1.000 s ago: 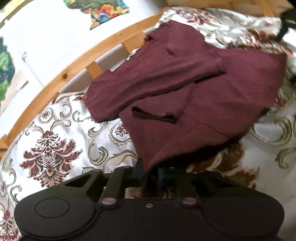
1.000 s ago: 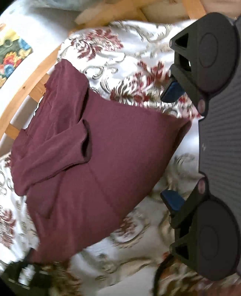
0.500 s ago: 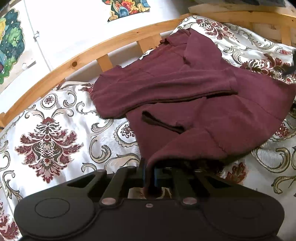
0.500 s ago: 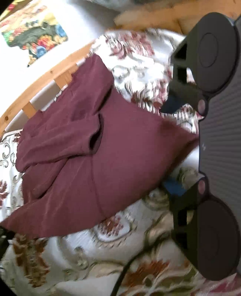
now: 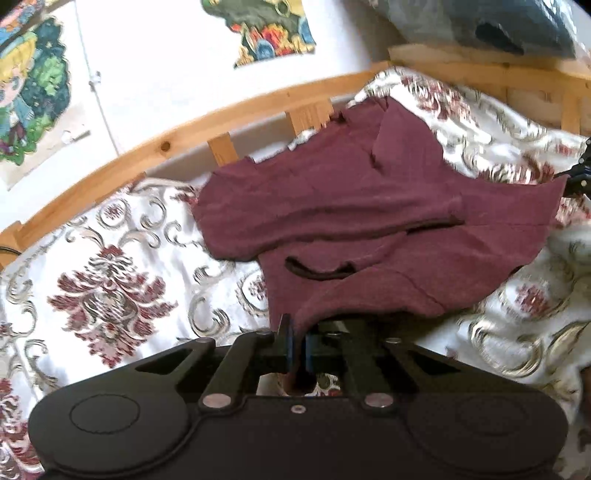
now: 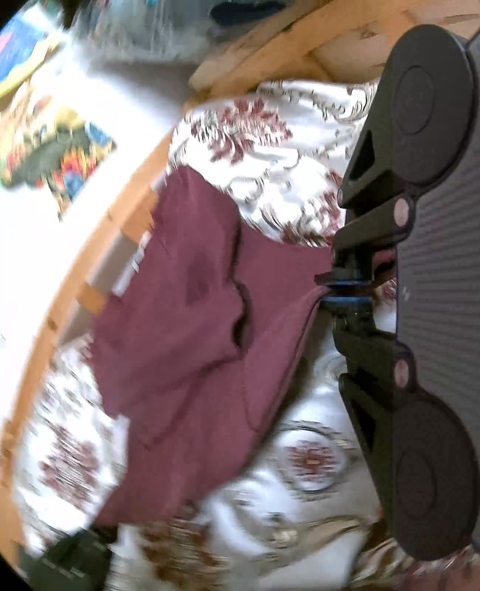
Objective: Fold small clothes
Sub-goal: 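Close the left gripper on the hem while the right gripper grasps the hem, then lift the hem with both grippers and fold it toward the collar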
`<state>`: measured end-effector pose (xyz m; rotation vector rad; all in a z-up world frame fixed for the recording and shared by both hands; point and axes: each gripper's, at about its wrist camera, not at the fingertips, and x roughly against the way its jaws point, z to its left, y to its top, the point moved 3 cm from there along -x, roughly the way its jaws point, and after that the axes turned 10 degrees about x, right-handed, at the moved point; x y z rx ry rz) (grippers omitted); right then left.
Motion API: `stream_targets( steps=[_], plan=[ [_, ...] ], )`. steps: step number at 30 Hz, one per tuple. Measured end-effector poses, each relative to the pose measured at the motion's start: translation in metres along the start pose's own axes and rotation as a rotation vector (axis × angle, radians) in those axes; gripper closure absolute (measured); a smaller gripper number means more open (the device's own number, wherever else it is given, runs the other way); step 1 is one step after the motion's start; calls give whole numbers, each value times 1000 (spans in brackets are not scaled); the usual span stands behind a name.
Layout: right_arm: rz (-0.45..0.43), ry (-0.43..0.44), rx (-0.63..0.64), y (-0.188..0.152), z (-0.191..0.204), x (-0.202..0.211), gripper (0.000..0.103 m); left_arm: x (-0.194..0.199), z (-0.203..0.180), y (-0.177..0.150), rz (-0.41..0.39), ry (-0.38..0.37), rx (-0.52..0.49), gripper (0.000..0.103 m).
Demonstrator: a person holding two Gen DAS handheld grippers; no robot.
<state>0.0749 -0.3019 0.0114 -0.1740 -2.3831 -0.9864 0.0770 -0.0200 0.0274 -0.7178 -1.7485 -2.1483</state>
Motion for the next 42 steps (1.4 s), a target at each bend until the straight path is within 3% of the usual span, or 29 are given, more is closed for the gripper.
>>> stream_targets(
  steps=[4,10,17,22,27,36,42],
  plan=[
    [-67,-27,-72,17,-22,29,97,29,8,15,-33,4,67,98],
    [-182,-59,-77,38,-36,93,97,83,21,27,-66,-10,167,98],
    [-190,-6,-103,34,-36,161,97,153,28,28,-80,-67,197,98],
    [-170,24,-130,37,-40,176,97,169,21,30,-80,-88,191,98],
    [-152,15,-125,47,-50,147,97,143,30,45,-76,-62,226,98],
    [-89,-34,-79,76,-66,40,97,37,60,90,-7,-10,258,98],
    [-23,-18,-151,84,-82,-37,97,-33,68,105,6,-14,269,97]
  ],
)
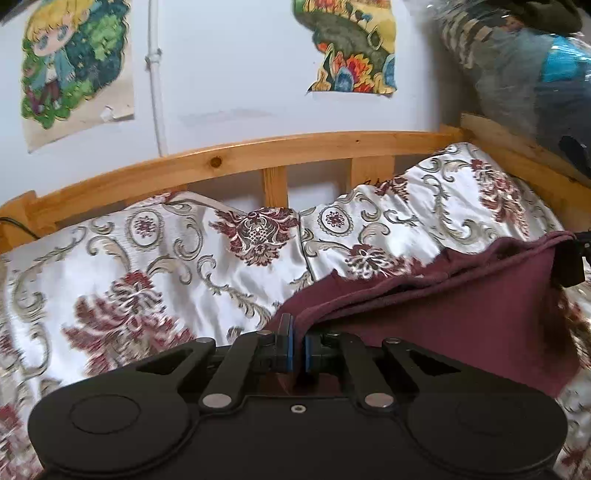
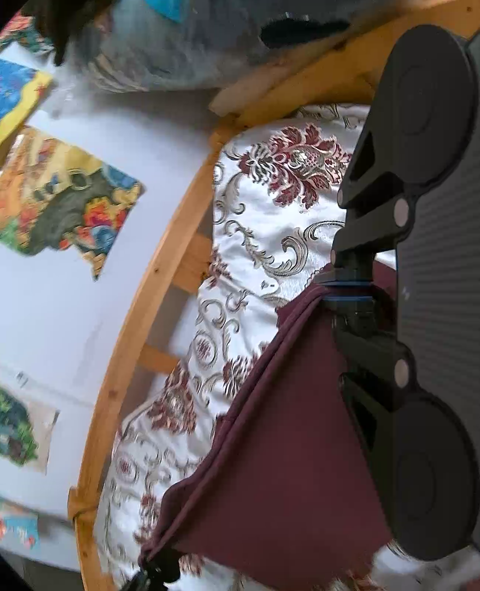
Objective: Fold small clothes
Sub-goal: 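Lift the hem with both grippers and fold it toward the collar, then open both grippers to release the folded hem and withdraw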
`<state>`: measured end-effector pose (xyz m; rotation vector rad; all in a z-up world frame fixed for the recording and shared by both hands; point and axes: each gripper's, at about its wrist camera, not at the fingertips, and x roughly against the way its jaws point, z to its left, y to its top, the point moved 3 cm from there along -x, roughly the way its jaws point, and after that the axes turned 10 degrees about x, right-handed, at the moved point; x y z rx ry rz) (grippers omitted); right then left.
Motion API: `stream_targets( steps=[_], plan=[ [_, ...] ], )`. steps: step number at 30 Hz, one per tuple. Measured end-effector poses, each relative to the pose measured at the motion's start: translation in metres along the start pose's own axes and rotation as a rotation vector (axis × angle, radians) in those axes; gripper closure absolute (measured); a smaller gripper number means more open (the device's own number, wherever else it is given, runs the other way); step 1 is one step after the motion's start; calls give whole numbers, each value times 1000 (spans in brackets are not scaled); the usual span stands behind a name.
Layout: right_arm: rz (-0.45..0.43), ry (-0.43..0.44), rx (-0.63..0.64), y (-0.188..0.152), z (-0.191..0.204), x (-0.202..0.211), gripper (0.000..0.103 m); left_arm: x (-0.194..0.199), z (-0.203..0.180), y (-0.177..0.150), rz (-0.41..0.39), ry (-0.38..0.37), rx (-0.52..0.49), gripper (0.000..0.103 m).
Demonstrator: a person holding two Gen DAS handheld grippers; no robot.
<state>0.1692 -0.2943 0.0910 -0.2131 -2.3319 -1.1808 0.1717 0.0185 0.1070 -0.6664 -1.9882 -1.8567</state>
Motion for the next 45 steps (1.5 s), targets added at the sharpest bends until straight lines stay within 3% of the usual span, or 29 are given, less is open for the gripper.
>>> stream_targets(
  steps=[3,8,19,28,32,34,37,39,40,42,45],
  plan=[
    [17,9,-62,2,-8,-30,97,-30,-3,1,-21,25,-25,97],
    [23,-20,-40,2,-6,-70,97,-68,-6,-1,-27,50,-41,97],
    [101,-1,-42,-6,14,-122,96,-112,20,-30,79,40,50,95],
    [153,4,-64,-13,19,-144,96,-109,29,-29,81,27,124,76],
    [170,-1,-45,-13,21,-147,95,-106,32,-26,73,43,128,55],
    [178,-11,-46,-13,20,-148,90,-103,33,-24,64,47,138,44],
    [180,-33,-64,-14,15,-147,67,-100,36,-21,54,62,152,30],
    [178,-53,-76,-17,11,-143,37,-100,38,-20,56,68,159,22],
    [175,-64,-94,-19,7,-140,30,-100,39,-20,57,74,161,20],
    [163,-70,-143,-24,0,-133,3,-101,39,-20,57,91,162,14],
    [152,-99,-176,-34,-5,-124,1,-103,38,-22,62,113,152,9]
  ],
)
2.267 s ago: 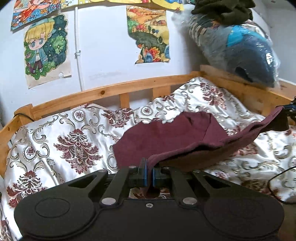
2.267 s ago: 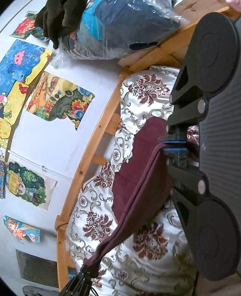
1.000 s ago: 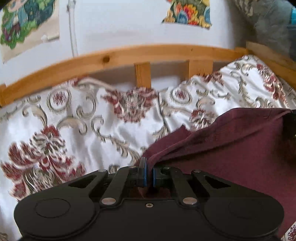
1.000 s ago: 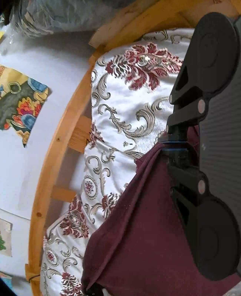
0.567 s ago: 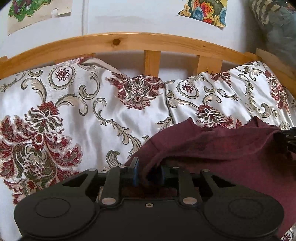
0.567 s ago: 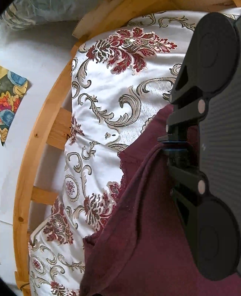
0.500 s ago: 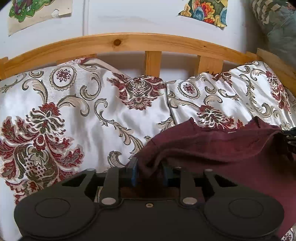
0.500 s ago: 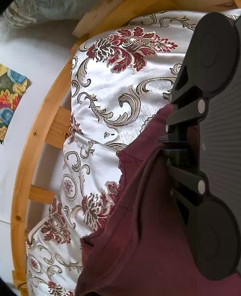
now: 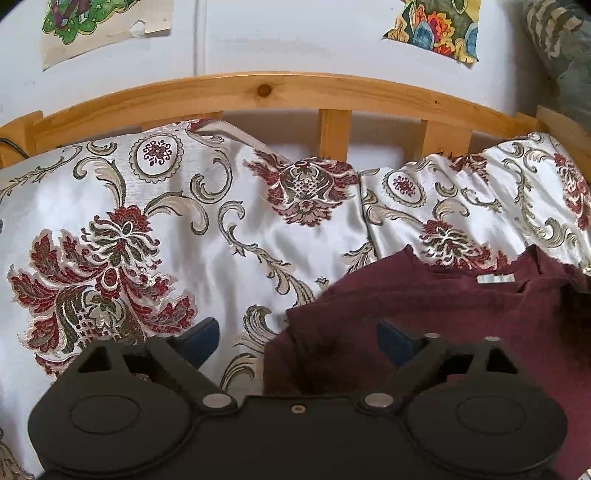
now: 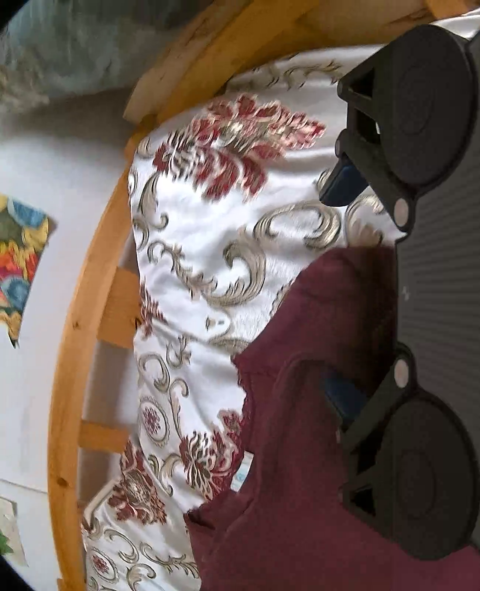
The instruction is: Fold small clothes
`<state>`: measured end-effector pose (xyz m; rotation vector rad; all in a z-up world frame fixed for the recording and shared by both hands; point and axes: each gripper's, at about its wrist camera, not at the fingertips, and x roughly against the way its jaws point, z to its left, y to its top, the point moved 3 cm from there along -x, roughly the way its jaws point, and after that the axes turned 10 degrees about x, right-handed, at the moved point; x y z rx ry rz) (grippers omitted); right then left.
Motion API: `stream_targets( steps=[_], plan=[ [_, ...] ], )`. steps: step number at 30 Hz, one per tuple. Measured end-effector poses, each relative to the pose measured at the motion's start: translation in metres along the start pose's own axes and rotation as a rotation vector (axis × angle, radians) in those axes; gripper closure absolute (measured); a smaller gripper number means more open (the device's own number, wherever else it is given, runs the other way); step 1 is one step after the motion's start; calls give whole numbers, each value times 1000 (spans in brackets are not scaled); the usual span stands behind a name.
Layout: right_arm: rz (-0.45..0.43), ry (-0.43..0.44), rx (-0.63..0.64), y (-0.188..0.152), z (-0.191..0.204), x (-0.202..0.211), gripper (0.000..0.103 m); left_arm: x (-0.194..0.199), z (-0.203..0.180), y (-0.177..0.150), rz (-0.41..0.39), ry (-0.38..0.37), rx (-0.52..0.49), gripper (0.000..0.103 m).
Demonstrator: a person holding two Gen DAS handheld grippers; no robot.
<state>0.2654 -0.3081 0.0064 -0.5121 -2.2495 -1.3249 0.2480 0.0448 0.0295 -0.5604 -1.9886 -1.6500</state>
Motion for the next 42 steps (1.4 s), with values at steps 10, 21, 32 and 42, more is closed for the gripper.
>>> stream_targets(
  steps=[10,21,32,42],
  plan=[
    [63,-301,70,-21,-17,-4,0,-3,-4,-8,23,29,-19,6],
    [-61,-111,95,-22,0,39,0,15,1,1,-13,54,32,4],
    [33,-157,23,-56,9,37,0,45,23,-12,24,114,78,2],
    [-222,-98,24,-36,55,103,0,95,24,-30,32,87,112,1]
  ],
)
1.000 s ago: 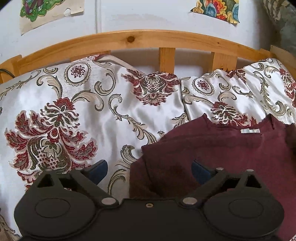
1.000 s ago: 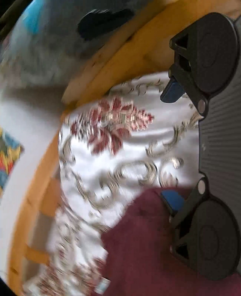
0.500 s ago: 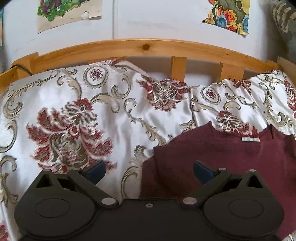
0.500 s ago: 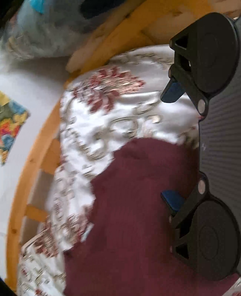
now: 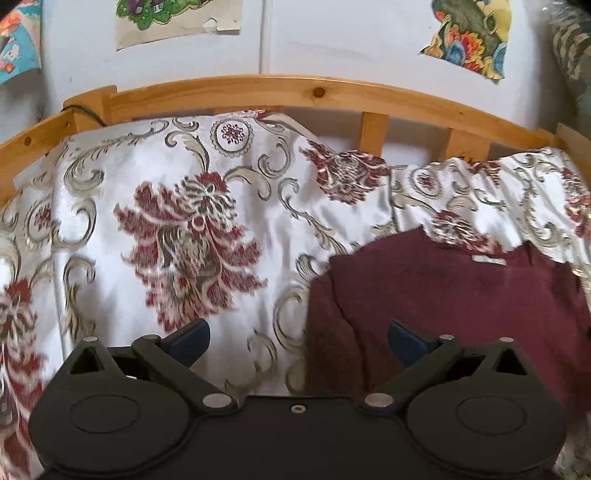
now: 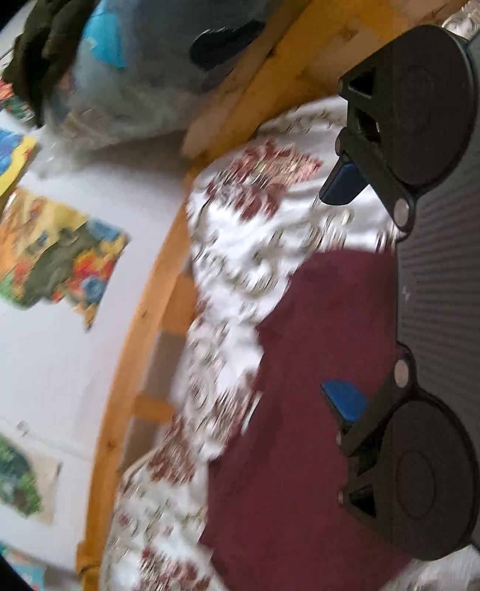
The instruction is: Fold small clothes
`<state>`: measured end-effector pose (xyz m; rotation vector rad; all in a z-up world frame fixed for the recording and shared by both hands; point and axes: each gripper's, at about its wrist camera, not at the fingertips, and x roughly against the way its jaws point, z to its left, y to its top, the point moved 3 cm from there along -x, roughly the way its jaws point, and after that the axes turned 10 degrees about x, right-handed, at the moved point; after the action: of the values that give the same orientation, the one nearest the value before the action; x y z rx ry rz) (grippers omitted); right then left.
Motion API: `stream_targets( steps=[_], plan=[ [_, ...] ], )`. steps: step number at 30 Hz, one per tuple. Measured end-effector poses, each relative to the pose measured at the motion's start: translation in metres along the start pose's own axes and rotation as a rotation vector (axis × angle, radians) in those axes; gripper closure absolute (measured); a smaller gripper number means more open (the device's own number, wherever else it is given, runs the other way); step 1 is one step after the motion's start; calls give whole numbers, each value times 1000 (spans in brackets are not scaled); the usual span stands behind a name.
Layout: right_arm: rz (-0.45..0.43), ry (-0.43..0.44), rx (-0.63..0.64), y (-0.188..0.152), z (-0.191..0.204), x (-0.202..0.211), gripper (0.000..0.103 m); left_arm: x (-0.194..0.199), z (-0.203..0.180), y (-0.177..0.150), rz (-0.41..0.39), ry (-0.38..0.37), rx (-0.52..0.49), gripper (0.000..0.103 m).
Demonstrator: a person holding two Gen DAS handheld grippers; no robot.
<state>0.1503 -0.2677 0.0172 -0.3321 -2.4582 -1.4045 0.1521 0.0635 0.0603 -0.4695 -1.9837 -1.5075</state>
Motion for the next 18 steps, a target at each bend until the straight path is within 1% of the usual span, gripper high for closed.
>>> stream_targets(
  steps=[3,5,7,9,11,13,16,18],
  plan=[
    [-22,66,-5,8,23,11,0,9,0,-22,37,-8,16,1],
    [-12,120,-19,11,38,12,0,10,0,-37,63,-12,23,1],
    [5,154,-16,13,51,9,0,5,-2,-50,102,-21,30,1],
    [18,195,8,13,65,6,0,-2,-4,-59,134,-44,36,1],
    [48,198,37,9,78,1,0,-8,-9,-66,160,-81,36,1],
    [56,194,59,4,87,-4,0,-12,-13,-71,175,-108,26,1],
    [69,196,66,-1,94,-8,0,-17,-17,-76,172,-111,3,1],
    [70,195,66,-4,97,-9,0,-21,-16,-77,177,-114,5,1]
  ],
)
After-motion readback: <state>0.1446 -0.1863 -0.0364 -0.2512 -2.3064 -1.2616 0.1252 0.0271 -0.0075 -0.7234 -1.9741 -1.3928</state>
